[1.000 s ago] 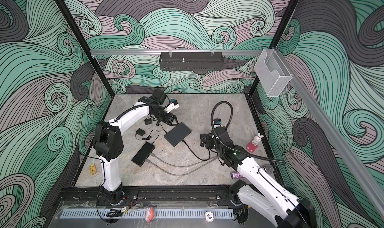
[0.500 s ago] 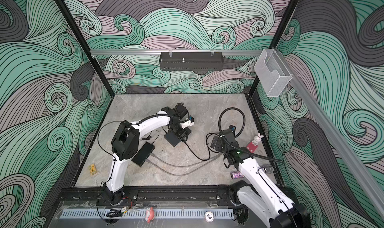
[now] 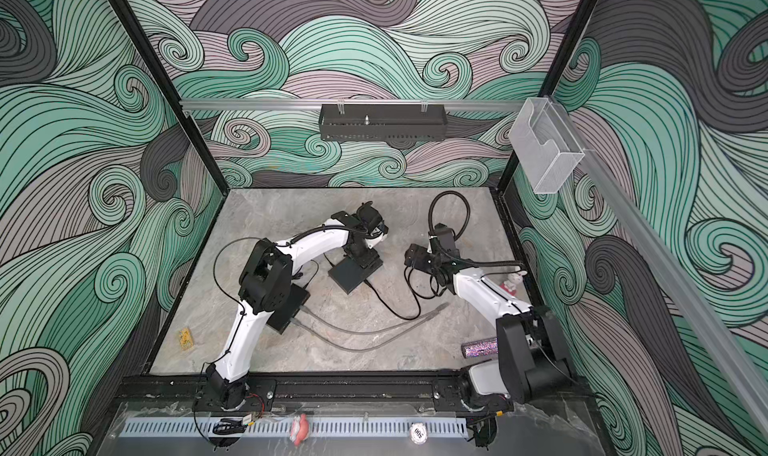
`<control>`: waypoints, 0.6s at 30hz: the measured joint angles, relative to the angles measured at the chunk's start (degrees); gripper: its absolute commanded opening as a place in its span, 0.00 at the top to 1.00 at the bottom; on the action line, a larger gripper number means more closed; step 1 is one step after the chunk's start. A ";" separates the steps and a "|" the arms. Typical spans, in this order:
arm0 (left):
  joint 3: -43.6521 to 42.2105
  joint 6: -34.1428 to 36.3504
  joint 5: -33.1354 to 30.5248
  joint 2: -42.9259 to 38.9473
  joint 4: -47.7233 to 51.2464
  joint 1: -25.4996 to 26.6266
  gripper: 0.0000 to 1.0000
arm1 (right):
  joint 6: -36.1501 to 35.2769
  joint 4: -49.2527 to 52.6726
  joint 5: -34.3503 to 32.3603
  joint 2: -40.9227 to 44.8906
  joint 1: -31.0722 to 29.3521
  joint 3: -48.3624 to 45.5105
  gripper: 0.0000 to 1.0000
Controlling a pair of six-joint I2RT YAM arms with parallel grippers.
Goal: Insert the plug into the switch port
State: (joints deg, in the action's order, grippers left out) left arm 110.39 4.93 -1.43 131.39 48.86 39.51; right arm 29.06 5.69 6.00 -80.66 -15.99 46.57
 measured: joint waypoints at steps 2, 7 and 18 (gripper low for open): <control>-1.81 -1.27 -0.07 -1.05 -2.12 0.00 0.34 | -1.64 -0.02 -0.85 0.85 0.00 1.51 0.04; -14.73 -5.29 0.26 -10.51 -7.96 -0.31 0.30 | -5.09 2.25 -11.93 8.46 0.26 -0.70 0.01; -60.13 -12.68 -5.95 -62.58 -38.91 -7.06 0.03 | -21.18 -17.42 -32.76 21.88 4.98 -25.64 0.01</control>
State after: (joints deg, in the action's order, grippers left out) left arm 50.26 -7.75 -7.38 68.82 9.96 32.45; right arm 7.88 -11.73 -26.76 -58.78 -11.00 20.93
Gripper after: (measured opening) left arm 0.948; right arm 0.996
